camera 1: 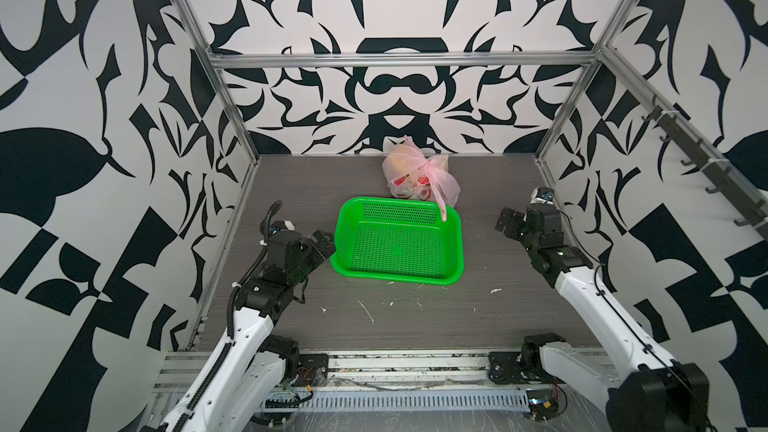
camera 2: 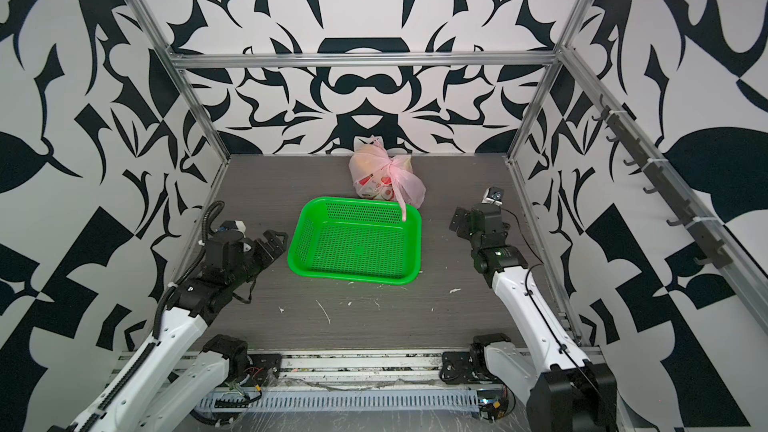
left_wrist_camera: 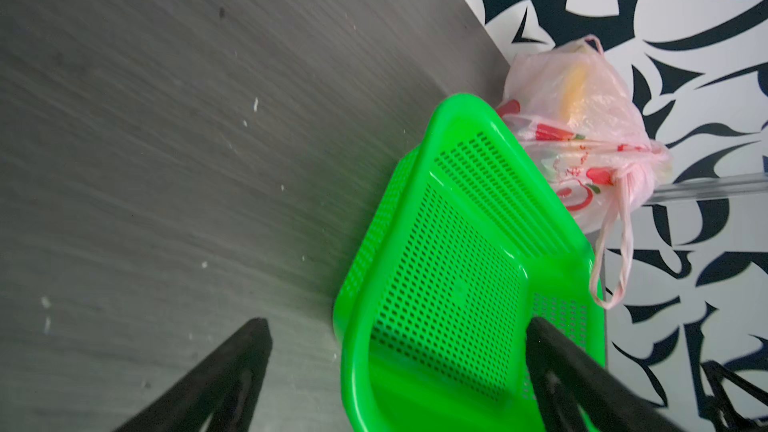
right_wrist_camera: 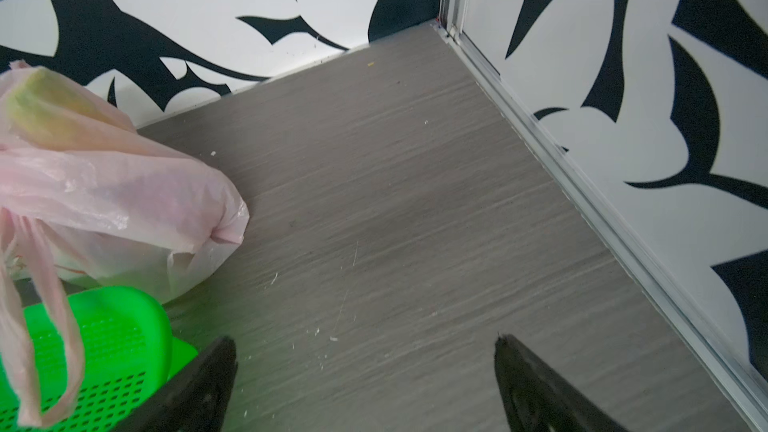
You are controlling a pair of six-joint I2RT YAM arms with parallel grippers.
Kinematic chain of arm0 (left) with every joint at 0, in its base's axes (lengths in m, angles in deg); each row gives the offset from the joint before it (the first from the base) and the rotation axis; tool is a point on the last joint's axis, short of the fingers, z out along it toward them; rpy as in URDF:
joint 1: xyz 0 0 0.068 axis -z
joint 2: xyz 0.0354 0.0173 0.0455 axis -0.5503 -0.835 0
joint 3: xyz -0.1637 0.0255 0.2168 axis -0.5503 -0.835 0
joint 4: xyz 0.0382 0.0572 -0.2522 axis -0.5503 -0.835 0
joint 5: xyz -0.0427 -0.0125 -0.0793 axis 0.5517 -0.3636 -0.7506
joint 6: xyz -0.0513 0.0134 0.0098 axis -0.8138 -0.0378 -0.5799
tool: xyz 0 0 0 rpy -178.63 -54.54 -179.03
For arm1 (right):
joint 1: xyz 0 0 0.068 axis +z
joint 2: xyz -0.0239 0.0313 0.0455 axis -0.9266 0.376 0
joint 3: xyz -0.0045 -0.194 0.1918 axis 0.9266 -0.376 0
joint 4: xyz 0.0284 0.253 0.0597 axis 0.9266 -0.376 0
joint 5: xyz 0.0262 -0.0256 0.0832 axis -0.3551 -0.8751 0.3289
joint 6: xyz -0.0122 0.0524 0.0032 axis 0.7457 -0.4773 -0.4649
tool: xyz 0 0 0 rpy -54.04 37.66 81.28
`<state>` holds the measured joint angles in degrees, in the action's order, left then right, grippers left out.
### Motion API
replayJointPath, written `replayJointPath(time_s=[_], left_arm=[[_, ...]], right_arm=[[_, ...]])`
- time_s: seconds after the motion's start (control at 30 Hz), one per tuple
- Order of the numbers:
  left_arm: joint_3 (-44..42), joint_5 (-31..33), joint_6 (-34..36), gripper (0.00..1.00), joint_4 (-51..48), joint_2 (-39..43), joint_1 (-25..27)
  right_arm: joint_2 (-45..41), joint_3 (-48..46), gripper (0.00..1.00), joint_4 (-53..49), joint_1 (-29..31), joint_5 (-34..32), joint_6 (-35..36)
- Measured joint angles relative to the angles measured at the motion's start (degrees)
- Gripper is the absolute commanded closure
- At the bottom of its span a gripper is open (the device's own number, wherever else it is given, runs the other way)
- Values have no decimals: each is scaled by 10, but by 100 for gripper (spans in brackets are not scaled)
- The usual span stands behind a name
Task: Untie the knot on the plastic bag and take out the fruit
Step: 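Reach the left gripper toward the near edge of the green basket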
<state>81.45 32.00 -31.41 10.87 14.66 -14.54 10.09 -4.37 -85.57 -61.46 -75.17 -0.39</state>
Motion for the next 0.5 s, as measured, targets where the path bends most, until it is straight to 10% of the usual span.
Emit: replayJointPath(time_s=[0.5], left_arm=[[-57,59,-236,1,-34,-9,209]], right_arm=[[-52,64,5,-152,0,15,15]])
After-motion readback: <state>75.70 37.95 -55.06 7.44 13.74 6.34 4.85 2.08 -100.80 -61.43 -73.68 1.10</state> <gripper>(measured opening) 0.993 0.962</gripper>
